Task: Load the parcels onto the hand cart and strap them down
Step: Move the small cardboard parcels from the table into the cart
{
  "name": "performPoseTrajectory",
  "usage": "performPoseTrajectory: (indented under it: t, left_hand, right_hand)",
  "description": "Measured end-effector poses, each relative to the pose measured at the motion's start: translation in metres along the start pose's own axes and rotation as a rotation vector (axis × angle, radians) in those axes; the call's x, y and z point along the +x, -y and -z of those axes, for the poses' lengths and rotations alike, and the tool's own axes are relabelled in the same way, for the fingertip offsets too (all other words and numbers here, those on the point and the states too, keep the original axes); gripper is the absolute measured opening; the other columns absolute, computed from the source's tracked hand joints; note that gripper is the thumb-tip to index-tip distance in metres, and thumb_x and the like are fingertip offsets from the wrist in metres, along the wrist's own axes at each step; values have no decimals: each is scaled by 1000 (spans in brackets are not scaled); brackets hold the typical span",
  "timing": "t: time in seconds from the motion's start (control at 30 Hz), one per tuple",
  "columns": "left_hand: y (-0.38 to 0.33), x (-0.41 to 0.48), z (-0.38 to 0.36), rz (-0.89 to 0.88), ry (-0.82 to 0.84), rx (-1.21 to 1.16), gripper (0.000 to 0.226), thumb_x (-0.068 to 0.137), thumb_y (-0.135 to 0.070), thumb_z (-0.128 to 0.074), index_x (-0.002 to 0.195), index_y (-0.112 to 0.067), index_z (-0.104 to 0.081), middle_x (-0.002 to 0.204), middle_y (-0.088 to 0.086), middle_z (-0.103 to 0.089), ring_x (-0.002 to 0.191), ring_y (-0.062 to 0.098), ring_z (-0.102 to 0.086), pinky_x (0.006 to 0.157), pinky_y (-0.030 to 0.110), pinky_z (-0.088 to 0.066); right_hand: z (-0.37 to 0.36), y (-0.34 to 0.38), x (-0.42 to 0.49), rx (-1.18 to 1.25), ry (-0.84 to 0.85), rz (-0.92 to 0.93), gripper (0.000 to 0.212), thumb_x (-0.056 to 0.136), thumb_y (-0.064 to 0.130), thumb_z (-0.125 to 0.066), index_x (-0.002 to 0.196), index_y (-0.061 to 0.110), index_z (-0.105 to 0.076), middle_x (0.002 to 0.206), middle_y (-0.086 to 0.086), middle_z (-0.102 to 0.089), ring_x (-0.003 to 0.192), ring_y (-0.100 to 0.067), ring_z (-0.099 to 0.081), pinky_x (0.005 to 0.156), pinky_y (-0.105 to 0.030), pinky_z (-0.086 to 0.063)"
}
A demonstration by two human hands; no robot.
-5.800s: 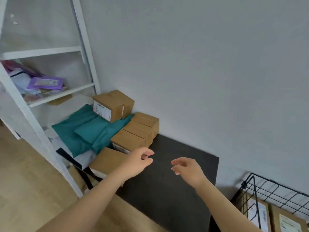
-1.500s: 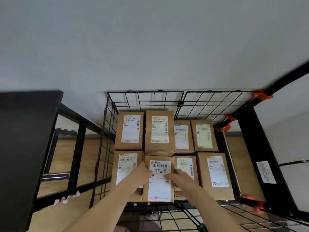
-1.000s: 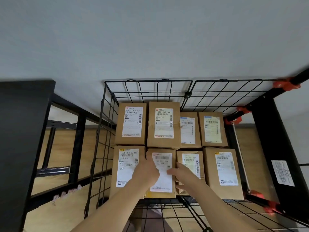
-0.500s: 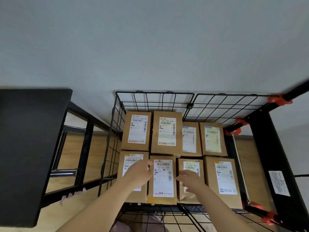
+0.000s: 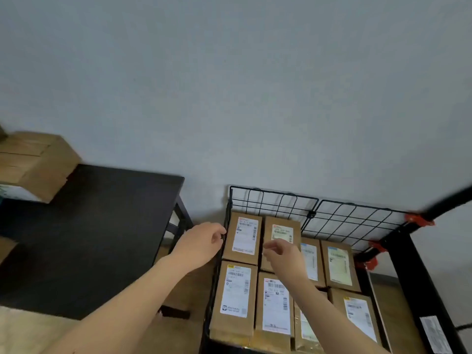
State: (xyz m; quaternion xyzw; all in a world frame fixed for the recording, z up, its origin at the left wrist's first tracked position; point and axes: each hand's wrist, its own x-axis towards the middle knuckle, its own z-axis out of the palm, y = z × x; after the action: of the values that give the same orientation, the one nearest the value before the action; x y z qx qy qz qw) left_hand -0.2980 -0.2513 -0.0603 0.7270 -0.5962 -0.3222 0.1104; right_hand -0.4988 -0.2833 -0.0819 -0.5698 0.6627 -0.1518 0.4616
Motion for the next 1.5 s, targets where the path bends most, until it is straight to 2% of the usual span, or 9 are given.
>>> performPoseTrajectory:
  t: [0.27, 0.4, 0.5, 0.7, 0.83, 1.07, 1.23, 1.43, 1.5]
  left_hand:
    - [80, -96, 105, -12, -256, -11, 28, 96, -24, -47, 122, -30, -57, 113, -13, -60, 100, 3, -56, 88, 22, -48]
    - [128, -138, 145, 34, -355, -43, 29, 95, -24, -50, 122, -29, -57, 114, -13, -60, 100, 2, -56, 87, 19, -47]
    - [163, -166, 167, 67, -404, -45, 29, 94, -23, -53, 122, -30, -56, 114, -12, -60, 98, 2, -56, 88, 20, -48]
    - [228, -214, 198, 103, -462, -56, 34, 93, -21, -55, 126, -28, -53, 123, -9, -53, 106, 4, -54, 91, 21, -47]
    - [269, -233, 215, 129, -495, -58, 39, 92, -22, -56, 131, -26, -48, 130, -4, -46, 108, 5, -50, 87, 18, -41]
    - [317, -226, 241, 193, -492, -37, 56, 90, -23, -57, 141, -26, -35, 143, -1, -35, 124, 14, -42, 96, 24, -36]
    - [346, -199, 262, 235, -464, -16, 60, 90, -24, -56, 144, -28, -29, 148, -3, -30, 131, 15, -34, 101, 26, -33]
    - [389, -146, 295, 303, -366, -45, 59, 88, -28, -59, 142, -27, -35, 147, -3, -30, 132, 14, -33, 105, 28, -32]
    - [402, -126, 308, 314, -368, -67, 59, 89, -26, -58, 143, -25, -34, 147, -3, -29, 133, 14, -32, 104, 27, -32]
  right_hand:
    - [-81, 115, -57, -24, 19, 279, 18, 89, 14, -56, 99, 25, -67, 99, 5, -68, 88, -10, -61, 65, -17, -42]
    - [-129, 168, -88, -18, 64, 384, 19, 87, 10, -56, 92, 25, -67, 90, 4, -68, 77, -10, -62, 60, -14, -42]
    - [-166, 198, -109, -40, 88, 443, 18, 87, 12, -57, 88, 28, -66, 89, 5, -69, 87, -13, -64, 69, -19, -46]
    - [-238, 243, -140, -88, 115, 510, 18, 90, 13, -54, 94, 26, -66, 93, 3, -68, 82, -10, -62, 57, -12, -39]
    - [-281, 268, -156, -126, 149, 535, 21, 91, 13, -53, 102, 22, -67, 98, 4, -67, 92, -11, -61, 74, -17, -42]
    - [-325, 306, -156, -225, 183, 604, 26, 90, 10, -51, 109, 20, -66, 110, 4, -65, 93, -8, -55, 78, -19, -42]
    - [-344, 340, -121, -332, 182, 655, 30, 86, 10, -55, 113, 20, -64, 117, 5, -65, 106, -11, -59, 88, -22, -44]
    - [-382, 387, -61, -446, 200, 717, 32, 85, 14, -57, 116, 20, -61, 118, 3, -60, 96, -12, -56, 78, -20, -43]
    - [-397, 400, -37, -496, 205, 732, 37, 83, 14, -57, 119, 22, -60, 123, 2, -57, 101, -12, -55, 82, -22, -45]
